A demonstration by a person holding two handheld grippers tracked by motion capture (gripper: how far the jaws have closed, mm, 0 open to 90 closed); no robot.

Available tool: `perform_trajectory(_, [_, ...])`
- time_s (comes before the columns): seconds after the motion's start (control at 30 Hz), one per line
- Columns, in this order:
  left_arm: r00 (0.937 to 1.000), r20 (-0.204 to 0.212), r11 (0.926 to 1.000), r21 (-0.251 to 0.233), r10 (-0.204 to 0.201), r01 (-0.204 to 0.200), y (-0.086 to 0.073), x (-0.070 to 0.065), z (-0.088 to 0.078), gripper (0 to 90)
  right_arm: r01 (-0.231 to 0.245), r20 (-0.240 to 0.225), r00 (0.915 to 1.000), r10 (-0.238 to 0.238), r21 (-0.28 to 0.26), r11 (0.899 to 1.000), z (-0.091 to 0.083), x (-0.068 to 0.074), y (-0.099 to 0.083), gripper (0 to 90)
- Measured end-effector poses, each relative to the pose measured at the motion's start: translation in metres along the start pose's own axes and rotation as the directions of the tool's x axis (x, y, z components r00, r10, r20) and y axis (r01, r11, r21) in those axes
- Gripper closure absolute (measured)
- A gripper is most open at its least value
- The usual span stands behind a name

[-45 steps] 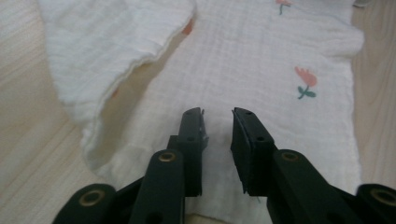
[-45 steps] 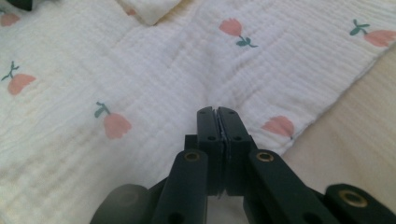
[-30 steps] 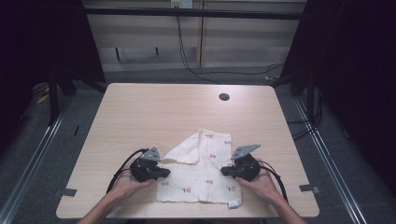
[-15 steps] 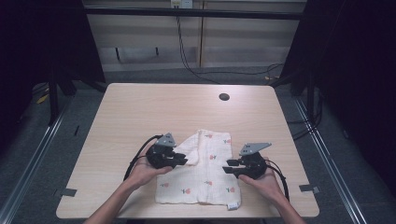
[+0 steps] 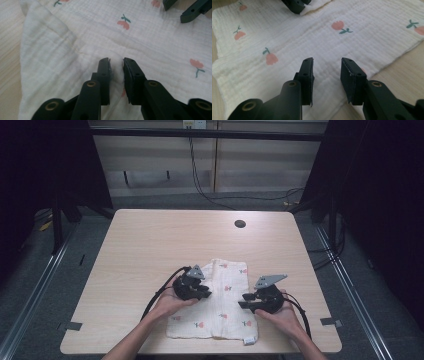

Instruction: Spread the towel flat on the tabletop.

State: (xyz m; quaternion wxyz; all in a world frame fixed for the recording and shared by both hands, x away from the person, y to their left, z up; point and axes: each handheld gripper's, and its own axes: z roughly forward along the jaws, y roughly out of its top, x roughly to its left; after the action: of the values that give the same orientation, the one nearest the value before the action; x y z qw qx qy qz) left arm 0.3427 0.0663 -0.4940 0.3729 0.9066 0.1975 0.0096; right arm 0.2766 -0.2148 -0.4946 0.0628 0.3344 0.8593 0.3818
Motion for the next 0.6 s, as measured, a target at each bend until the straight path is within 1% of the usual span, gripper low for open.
perform_trajectory(0.03, [1.0000, 0.003, 1.0000, 0.002, 0.005, -0.005, 0.000, 0.000, 0.000, 84.0, 0.006, 0.001, 1.0000, -0.006, 0.007, 1.000, 0.001, 0.000, 0.000, 64.9])
perform_trajectory(0.1, [0.9998, 0.017, 1.0000, -0.001, 0.006, -0.006, 0.001, 0.003, -0.004, 85.7, 0.013, -0.005, 0.9999, -0.012, 0.015, 1.000, 0.003, 0.000, 0.000, 65.3])
perform_trajectory(0.13, [0.9997, 0.024, 0.9997, -0.023, -0.010, 0.010, 0.002, 0.005, -0.008, 86.0, 0.012, -0.005, 0.9999, -0.012, 0.023, 1.000, 0.004, 0.000, -0.001, 65.2])
perform_trajectory(0.17, [0.9995, 0.029, 0.9994, -0.032, -0.015, 0.015, 0.003, 0.007, -0.013, 86.2, 0.009, -0.003, 1.0000, -0.009, 0.022, 1.000, 0.004, 0.001, -0.001, 65.3])
perform_trajectory(0.2, [0.9997, 0.021, 0.9991, -0.039, -0.016, 0.016, 0.003, 0.007, -0.018, 86.4, 0.009, -0.004, 1.0000, -0.009, 0.023, 1.000, 0.004, 0.001, -0.001, 65.3])
perform_trajectory(0.27, [0.9990, 0.025, 0.9954, -0.088, -0.036, 0.038, 0.002, 0.011, -0.029, 86.4, 0.011, -0.002, 0.9999, -0.011, 0.018, 1.000, 0.004, 0.001, -0.001, 65.2])
perform_trajectory(0.3, [0.9990, 0.025, 0.9954, -0.088, -0.036, 0.038, 0.002, 0.011, -0.029, 86.4, 0.011, -0.002, 0.9999, -0.011, 0.018, 1.000, 0.004, 0.001, -0.001, 65.2])
perform_trajectory(0.33, [0.9991, 0.016, 0.9946, -0.095, -0.041, 0.042, 0.002, 0.014, -0.036, 86.4, 0.008, -0.009, 0.9999, -0.008, 0.015, 1.000, 0.005, 0.001, -0.002, 65.3])
perform_trajectory(0.37, [0.9981, 0.005, 0.9888, -0.136, -0.062, 0.062, 0.002, 0.020, -0.046, 86.4, 0.005, -0.010, 0.9999, -0.005, 0.020, 1.000, 0.004, 0.001, -0.001, 65.3])
perform_trajectory(0.4, [0.9974, -0.003, 0.9860, -0.151, -0.072, 0.071, 0.002, 0.023, -0.052, 86.3, 0.006, -0.011, 0.9999, -0.006, 0.020, 1.000, 0.004, 0.000, -0.001, 65.3])
perform_trajectory(0.43, [0.9964, -0.009, 0.9809, -0.177, -0.084, 0.081, 0.001, 0.028, -0.056, 86.1, 0.005, -0.011, 0.9999, -0.005, 0.021, 1.000, 0.004, 0.000, -0.001, 65.0])
perform_trajectory(0.47, [0.9959, -0.006, 0.9790, -0.184, -0.090, 0.088, 0.001, 0.031, -0.059, 86.1, 0.009, -0.007, 0.9999, -0.009, 0.022, 1.000, 0.004, 0.000, -0.001, 64.6])
perform_trajectory(0.5, [0.9959, -0.006, 0.9790, -0.184, -0.090, 0.088, 0.001, 0.031, -0.059, 86.0, 0.009, -0.006, 0.9999, -0.009, 0.023, 1.000, 0.004, 0.000, -0.001, 64.3])
perform_trajectory(0.53, [0.9954, -0.020, 0.9772, -0.193, -0.093, 0.088, 0.001, 0.035, -0.063, 86.0, 0.009, -0.006, 0.9999, -0.009, 0.023, 1.000, 0.004, 0.000, -0.001, 64.3])
perform_trajectory(0.57, [0.9922, -0.039, 0.9722, -0.208, -0.118, 0.108, 0.000, 0.041, -0.068, 86.1, 0.016, -0.007, 0.9999, -0.015, 0.028, 0.999, 0.005, 0.000, 0.000, 63.3])
perform_trajectory(0.6, [0.9922, -0.039, 0.9722, -0.208, -0.118, 0.108, 0.000, 0.041, -0.068, 86.1, 0.016, -0.007, 0.9999, -0.015, 0.028, 0.999, 0.005, 0.000, 0.000, 63.3])
